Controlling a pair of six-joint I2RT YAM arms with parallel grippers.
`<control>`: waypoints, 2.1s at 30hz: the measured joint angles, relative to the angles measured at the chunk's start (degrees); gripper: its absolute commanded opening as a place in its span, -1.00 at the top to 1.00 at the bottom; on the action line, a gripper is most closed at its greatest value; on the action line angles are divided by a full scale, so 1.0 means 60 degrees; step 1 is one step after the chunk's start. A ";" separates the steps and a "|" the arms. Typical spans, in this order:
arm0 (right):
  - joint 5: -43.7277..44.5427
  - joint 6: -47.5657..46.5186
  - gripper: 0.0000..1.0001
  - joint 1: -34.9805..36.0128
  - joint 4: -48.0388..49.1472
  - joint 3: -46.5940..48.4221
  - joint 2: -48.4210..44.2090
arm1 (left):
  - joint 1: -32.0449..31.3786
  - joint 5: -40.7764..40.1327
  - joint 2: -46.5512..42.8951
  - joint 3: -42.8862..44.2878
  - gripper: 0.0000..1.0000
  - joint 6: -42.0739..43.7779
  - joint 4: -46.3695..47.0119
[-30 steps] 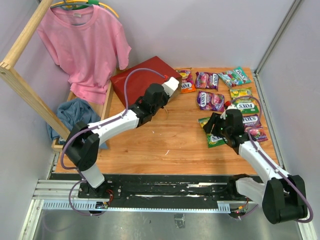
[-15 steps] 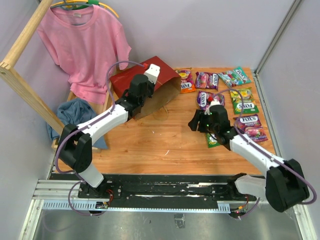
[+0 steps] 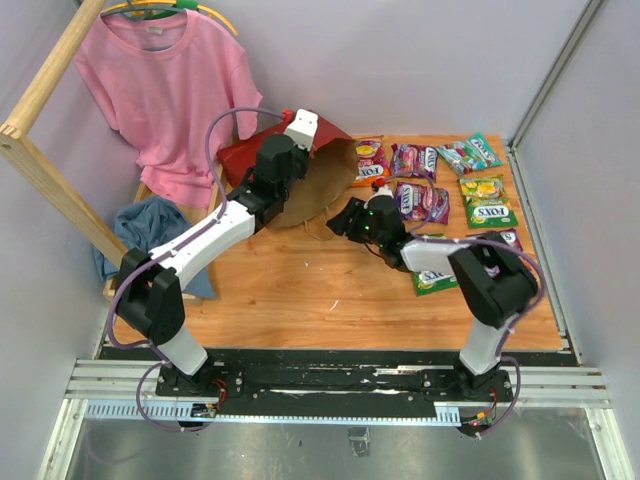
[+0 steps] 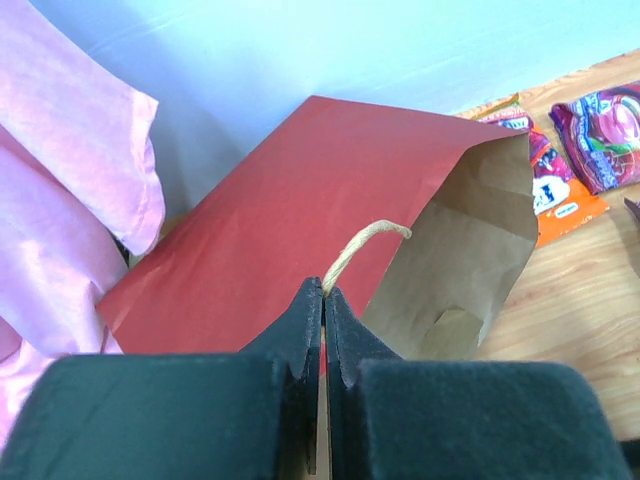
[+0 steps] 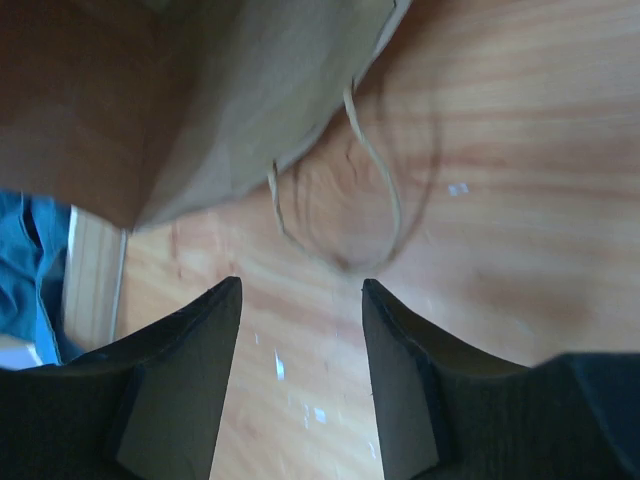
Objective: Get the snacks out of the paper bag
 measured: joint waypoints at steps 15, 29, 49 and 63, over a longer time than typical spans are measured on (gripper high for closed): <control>0.1246 0.1402 -0.05 0.0499 0.2240 0.4969 0.4226 | 0.0004 0.0379 0.0087 -0.0029 0.98 0.0142 -0.0076; 0.3184 0.2404 -0.01 0.0565 0.1290 0.8528 0.7191 | 0.0353 0.0878 0.0091 -0.0029 0.97 -0.0146 -0.0127; 0.5967 0.4218 -0.08 0.0688 0.0051 1.2116 0.9500 | 0.0430 0.1147 0.0087 0.0142 0.90 -0.0426 -0.0382; 0.6058 0.2728 0.05 0.0200 -0.0634 1.3639 1.0102 | 0.0430 0.1082 0.0087 0.0273 0.87 -0.0423 -0.0506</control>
